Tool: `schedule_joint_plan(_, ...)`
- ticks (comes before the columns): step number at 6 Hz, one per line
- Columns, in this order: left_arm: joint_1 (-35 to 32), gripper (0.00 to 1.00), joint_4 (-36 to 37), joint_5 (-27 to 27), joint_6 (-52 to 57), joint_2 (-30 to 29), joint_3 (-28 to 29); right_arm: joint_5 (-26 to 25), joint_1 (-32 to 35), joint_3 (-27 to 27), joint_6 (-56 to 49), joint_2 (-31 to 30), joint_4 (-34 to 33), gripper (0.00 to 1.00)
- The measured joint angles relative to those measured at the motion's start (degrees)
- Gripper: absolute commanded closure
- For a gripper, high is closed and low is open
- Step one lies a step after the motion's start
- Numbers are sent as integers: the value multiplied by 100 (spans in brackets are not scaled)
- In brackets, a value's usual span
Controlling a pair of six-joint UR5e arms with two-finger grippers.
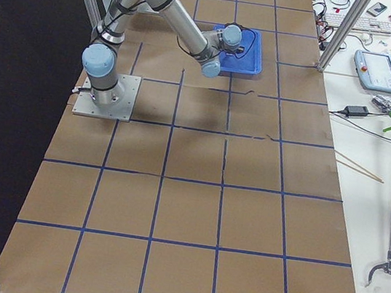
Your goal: Assemble white blocks and place on blue tray
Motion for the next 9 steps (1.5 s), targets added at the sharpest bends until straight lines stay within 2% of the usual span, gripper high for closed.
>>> schedule_joint_plan(7,-6,1,5,9,0,0,0,2,65,-23,24,15,-23,63)
schedule_joint_plan(9,-4,1,5,9,0,0,0,-3,66,-18,30,17,-18,52)
